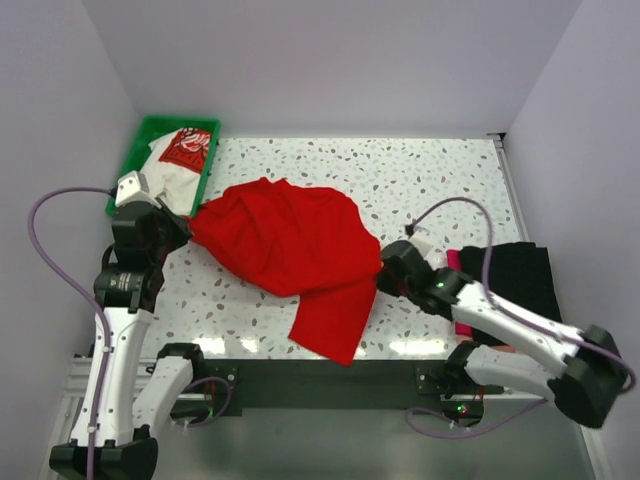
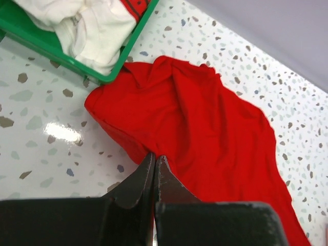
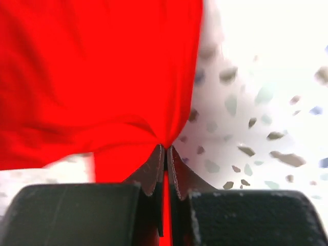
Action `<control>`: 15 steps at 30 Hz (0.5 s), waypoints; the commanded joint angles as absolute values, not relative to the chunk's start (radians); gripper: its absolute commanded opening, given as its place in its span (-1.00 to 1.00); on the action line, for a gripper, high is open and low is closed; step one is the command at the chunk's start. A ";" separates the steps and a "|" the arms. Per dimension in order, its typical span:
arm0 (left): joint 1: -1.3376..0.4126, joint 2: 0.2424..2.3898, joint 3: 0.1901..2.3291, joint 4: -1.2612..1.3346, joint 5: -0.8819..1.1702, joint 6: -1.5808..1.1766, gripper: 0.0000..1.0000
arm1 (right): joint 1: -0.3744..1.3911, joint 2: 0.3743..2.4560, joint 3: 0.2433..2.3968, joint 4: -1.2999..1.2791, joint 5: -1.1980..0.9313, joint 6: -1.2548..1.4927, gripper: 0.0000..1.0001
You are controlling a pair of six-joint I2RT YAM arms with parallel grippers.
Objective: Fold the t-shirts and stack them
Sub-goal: Flatten the tshirt out
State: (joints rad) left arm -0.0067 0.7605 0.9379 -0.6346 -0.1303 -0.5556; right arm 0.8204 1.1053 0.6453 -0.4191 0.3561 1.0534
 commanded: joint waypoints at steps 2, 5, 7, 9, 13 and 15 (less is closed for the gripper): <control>0.000 0.759 1.099 -0.615 -0.046 -0.505 -1.00 | 0.735 0.775 0.914 -0.754 0.552 0.873 -1.00; 0.000 0.761 1.207 -0.632 -0.006 -0.512 -1.00 | 0.710 0.736 1.133 -0.906 0.583 0.789 -1.00; 0.000 0.772 1.315 -0.644 0.042 -0.532 -1.00 | 0.710 0.736 1.285 -0.975 0.587 0.741 -1.00; 0.000 0.784 1.397 -0.660 0.061 -0.546 -1.00 | 0.709 0.744 1.428 -1.023 0.591 0.703 -1.00; 0.000 0.821 1.628 -0.712 0.069 -0.569 -1.00 | 0.710 0.794 1.656 -1.097 0.623 0.643 -1.00; 0.000 0.848 1.676 -0.721 0.072 -0.581 -1.00 | 0.710 0.821 1.774 -1.123 0.636 0.618 -1.00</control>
State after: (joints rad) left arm -0.0067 0.8253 1.5784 -0.7006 0.0414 -0.5568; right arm 0.7120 0.7616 1.6436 -1.0073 0.5755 0.7113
